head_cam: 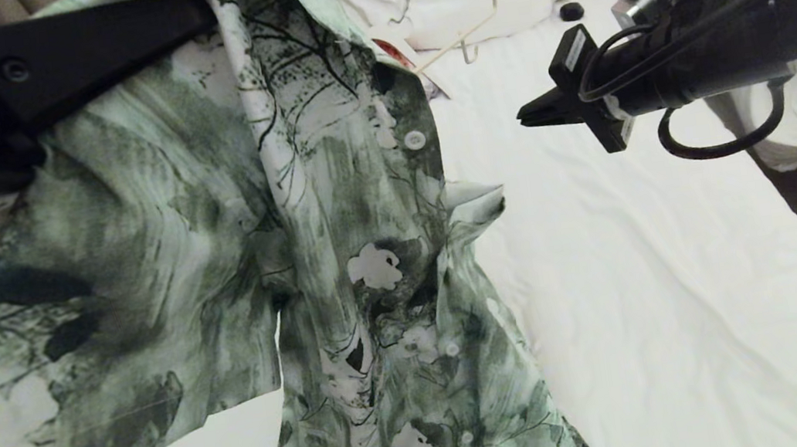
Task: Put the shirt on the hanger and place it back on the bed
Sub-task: Hook the other side of the shirt onto the hanger
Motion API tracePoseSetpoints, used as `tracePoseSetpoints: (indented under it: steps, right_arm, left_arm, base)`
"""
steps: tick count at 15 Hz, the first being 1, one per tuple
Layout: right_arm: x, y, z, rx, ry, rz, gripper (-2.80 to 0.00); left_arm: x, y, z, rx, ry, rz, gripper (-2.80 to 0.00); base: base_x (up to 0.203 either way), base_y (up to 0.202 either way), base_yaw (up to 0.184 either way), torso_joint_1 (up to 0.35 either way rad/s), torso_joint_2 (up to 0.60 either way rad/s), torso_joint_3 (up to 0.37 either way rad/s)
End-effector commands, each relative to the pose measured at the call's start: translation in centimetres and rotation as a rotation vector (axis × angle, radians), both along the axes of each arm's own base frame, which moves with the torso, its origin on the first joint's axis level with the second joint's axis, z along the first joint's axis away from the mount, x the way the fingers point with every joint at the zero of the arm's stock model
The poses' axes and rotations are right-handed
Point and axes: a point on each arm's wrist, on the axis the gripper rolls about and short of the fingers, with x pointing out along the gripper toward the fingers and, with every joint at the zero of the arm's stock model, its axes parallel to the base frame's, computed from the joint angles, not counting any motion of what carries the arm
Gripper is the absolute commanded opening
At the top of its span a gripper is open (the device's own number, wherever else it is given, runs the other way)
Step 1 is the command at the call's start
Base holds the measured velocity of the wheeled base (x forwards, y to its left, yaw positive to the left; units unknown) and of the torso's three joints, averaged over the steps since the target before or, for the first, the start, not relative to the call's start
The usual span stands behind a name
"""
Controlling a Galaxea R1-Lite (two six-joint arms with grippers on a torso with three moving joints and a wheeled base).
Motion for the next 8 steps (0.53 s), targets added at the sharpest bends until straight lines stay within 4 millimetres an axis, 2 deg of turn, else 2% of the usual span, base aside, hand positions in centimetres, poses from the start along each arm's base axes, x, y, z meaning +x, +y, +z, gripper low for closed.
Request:
tracePoseSetpoints:
  steps: [1,3,5,8]
  right_arm:
    - [-0.2,-0.5,0.6,0.01,-0.013,-0.012,-2.8]
    - [-0.2,-0.7,0.5,0.002,-0.009,-0.028,-2.8]
    - [0.0,-0.1,-0.4,-0.012,0.027,-0.016,-2.8]
    - [0.4,2.2,-2.6,-0.055,0.117,0.041,-2.8]
  left_arm:
    - [-0.1,-0.1,-0.2,0.014,0.016,-0.012,-2.8]
    - [-0.4,0.1,-0.1,0.014,0.016,-0.015,-2.8]
    - [-0.6,0.3,0.5,-0.002,0.001,-0.015,-2.8]
    - [-0.6,0.2,1.5,-0.022,-0.02,-0.023,-2.8]
  base:
    - [0.0,0.0,0.0,0.0,0.0,0.0]
    - [0.0,0.0,0.0,0.0,0.0,0.0]
    - [0.0,0.0,0.0,0.0,0.0,0.0]
    - [0.0,0.0,0.0,0.0,0.0,0.0]
